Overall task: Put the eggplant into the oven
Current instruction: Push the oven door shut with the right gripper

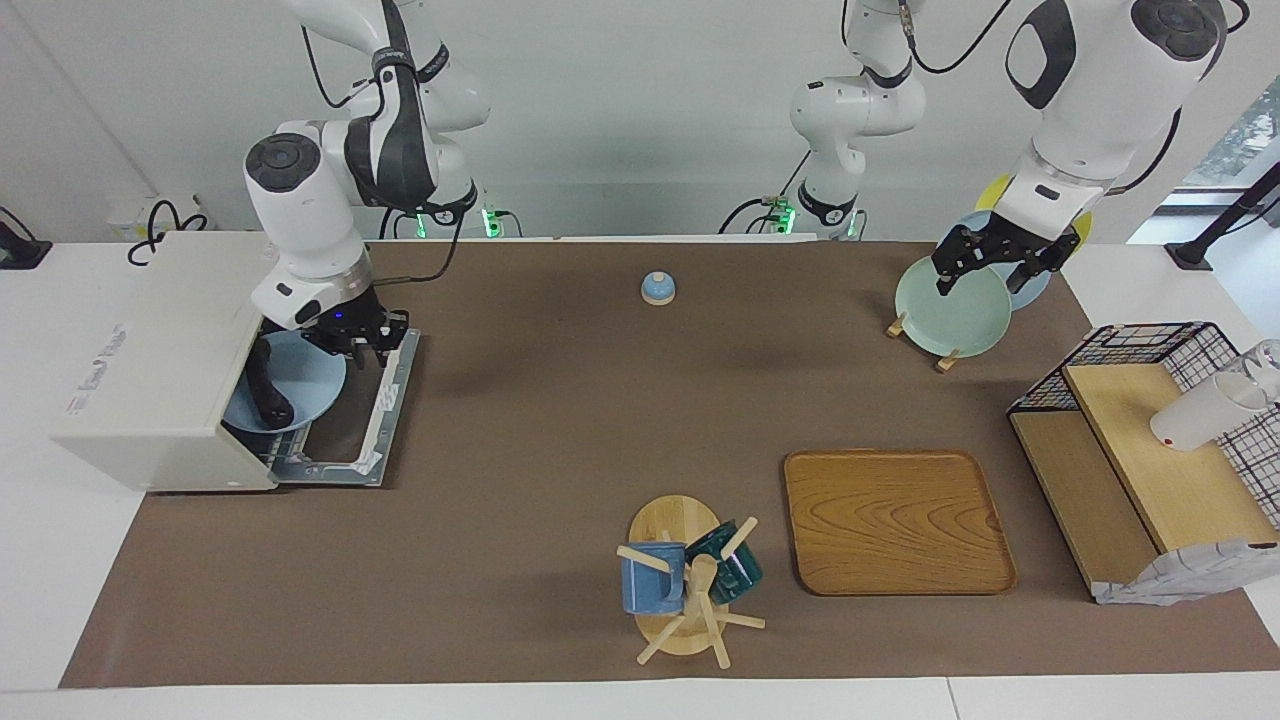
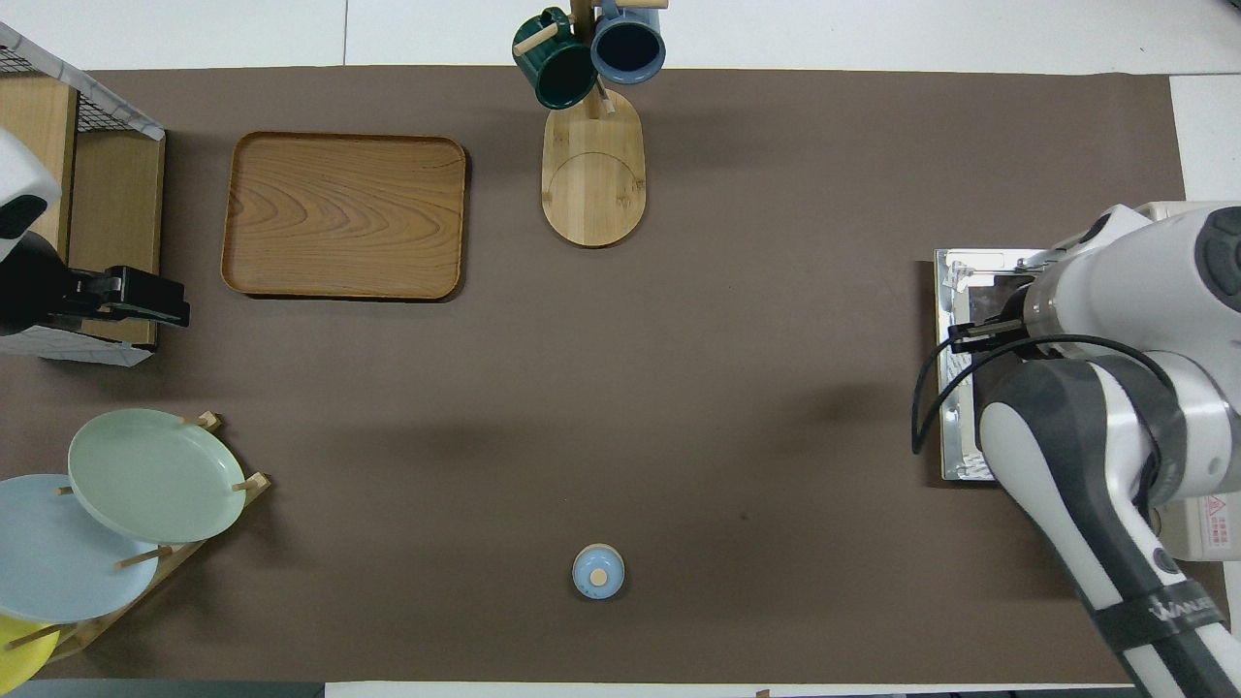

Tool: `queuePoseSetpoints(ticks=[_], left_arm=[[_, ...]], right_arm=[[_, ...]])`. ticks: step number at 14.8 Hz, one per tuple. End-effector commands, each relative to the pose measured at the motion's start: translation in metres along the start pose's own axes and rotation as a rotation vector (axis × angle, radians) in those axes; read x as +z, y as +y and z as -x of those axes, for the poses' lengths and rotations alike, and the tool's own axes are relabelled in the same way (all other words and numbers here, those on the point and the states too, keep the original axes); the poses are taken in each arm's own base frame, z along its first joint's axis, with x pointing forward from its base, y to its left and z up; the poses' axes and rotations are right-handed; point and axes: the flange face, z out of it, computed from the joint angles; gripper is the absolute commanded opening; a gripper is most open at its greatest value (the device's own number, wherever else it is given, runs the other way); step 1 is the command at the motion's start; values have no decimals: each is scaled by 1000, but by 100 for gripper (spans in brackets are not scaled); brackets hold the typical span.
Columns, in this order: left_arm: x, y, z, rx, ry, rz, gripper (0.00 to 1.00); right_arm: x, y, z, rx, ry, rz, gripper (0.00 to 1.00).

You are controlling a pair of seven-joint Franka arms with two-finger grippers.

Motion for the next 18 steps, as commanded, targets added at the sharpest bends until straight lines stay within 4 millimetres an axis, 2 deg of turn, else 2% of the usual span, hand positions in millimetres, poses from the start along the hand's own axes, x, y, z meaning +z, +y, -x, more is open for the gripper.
queuePoseSetpoints(ticks=[1, 5, 9, 12, 18], left_arm=[[-6, -5, 5, -2, 0, 5, 100], [-6, -5, 5, -2, 2, 5, 100], [-6, -5, 5, -2, 0, 5, 100], [-6, -5, 5, -2, 0, 5, 100], [-6, -5, 5, -2, 0, 5, 100]], right_arm=[[37, -48, -11, 103, 1, -11, 0], [96, -46, -5, 127, -42, 1, 0], [124, -41, -1, 53, -80, 101, 0], [130, -22, -2, 18, -80, 169, 0], [132, -7, -2, -38, -87, 245, 0]])
